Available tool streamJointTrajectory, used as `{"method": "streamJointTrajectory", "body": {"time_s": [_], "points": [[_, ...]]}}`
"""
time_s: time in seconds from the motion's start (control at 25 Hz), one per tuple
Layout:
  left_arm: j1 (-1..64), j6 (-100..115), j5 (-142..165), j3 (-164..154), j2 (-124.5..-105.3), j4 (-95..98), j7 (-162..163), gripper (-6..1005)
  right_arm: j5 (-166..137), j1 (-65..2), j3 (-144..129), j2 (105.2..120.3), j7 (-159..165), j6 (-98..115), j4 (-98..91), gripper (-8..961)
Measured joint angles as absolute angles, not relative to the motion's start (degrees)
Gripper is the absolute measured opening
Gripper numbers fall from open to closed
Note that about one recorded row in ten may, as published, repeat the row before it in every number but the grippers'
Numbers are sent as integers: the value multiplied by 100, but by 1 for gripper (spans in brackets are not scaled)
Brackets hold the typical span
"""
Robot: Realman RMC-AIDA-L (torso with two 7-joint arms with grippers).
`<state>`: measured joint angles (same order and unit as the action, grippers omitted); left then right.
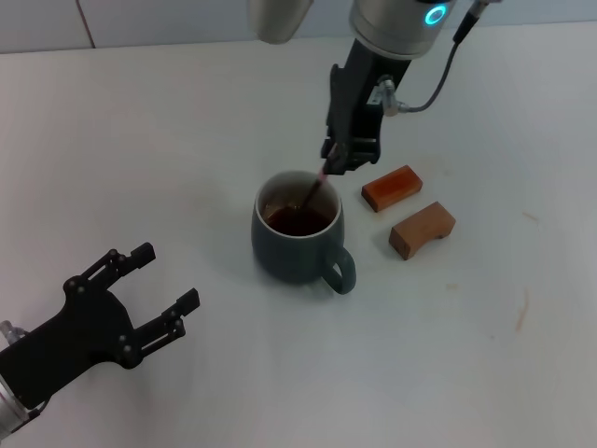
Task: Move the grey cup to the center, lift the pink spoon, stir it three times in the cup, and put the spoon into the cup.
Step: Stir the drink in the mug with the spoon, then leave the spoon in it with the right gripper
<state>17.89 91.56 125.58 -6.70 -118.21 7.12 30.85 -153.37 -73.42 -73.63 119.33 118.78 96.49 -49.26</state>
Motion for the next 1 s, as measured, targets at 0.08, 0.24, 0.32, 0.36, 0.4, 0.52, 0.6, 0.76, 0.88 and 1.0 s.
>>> {"method": "streamJointTrajectory", "body": {"time_s": [0.08,0.24,0.32,0.36,0.4,0.52,0.6,0.76,0.88,1.0], "points": [[1788,9157,12558,-668,-11821,712,3085,820,-15366,-7349,-7375,11933,11887,9703,-4921,122],[1784,9167,12553,-660,-11817,712,3085,820,-15213,-7349,-7560,11950,11862,9934,-4970,122],[1784,9168,12551,-659,-11813,712,3085,820,-15014,-7322,-7637,11953,11833,9867,-5026,122],[1784,9169,12551,-657,-11813,712,3085,820,-14956,-7306,-7651,11954,11830,9794,-5059,122],[1784,9171,12551,-655,-11812,713,3085,820,-14941,-7285,-7654,11952,11858,9634,-5103,122],[1788,9183,12550,-647,-11812,719,3085,820,-15029,-7268,-7654,11944,11936,9525,-5110,122],[1791,9216,12544,-643,-11812,726,3085,820,-15233,-7259,-7661,11940,12045,9594,-5084,121],[1793,9219,12541,-641,-11812,731,3085,819,-15252,-7259,-7681,11944,12014,9824,-5071,121],[1793,9220,12541,-641,-11812,731,3085,819,-15057,-7241,-7709,11953,11949,9864,-5104,122],[1793,9220,12541,-641,-11812,730,3085,819,-14918,-7150,-7707,11945,11994,9615,-5170,122]]}}
